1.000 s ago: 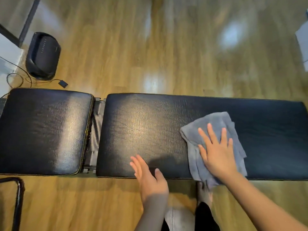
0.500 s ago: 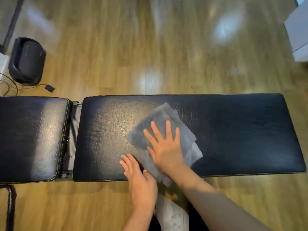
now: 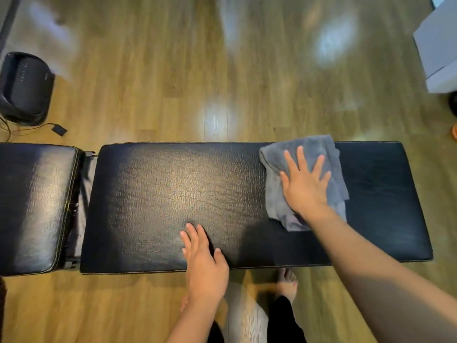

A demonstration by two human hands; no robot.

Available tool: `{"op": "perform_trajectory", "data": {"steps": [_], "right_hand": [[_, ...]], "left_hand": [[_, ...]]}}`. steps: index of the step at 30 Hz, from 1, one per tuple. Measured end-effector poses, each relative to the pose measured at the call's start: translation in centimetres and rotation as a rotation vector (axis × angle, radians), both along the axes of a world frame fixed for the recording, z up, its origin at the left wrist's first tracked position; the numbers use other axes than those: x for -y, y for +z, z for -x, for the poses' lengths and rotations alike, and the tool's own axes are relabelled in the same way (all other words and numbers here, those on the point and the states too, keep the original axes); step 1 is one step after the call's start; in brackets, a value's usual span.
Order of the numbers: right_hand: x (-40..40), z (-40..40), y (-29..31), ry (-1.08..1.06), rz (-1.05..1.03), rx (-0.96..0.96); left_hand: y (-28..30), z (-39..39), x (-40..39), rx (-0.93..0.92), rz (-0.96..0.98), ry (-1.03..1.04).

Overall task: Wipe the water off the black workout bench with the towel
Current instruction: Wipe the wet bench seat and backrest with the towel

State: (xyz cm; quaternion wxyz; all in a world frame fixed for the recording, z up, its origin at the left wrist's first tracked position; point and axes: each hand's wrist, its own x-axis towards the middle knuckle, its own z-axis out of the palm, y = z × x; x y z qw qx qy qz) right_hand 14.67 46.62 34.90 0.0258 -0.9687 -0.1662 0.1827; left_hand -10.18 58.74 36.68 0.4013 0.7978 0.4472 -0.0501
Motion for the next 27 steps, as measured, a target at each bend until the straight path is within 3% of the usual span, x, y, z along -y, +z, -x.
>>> {"op": "perform_trajectory", "data": {"steps": [3,6,11,13,17,20,27], "right_hand": [[-4.7,-0.3,0.1,0.018,-0.033,-0.022],[-6.5,3.0,0.1,0.261,-0.044,0.006],[1.1,10.8,-0.2,0.671,-0.063,0.019],[6.2,11.2,-0.7,0.735,-0.029,0.01],[14.1,6.6,0.1,0.677,0.038,-0.002],[15.7,1.2,0.7,0.521,0.059,0.005],[5.2,-5.8,0.0,0.202,-0.024,-0.028]], "left_hand": [[-0.4,-0.3,0.3,-0.044,-0.028,-0.001],[-0.9,-0.7,0.7,-0.076,-0.06,0.022],[-0.9,-1.3,1.0,-0.116,-0.087,0.045],[-0.9,-1.4,0.9,-0.15,-0.096,0.042],[-0.6,-2.1,2.2,-0.204,-0.195,0.029],[-0.1,-3.6,5.1,-0.157,-0.221,-0.02],[0.5,-6.0,13.2,-0.093,-0.117,-0.045]]}}
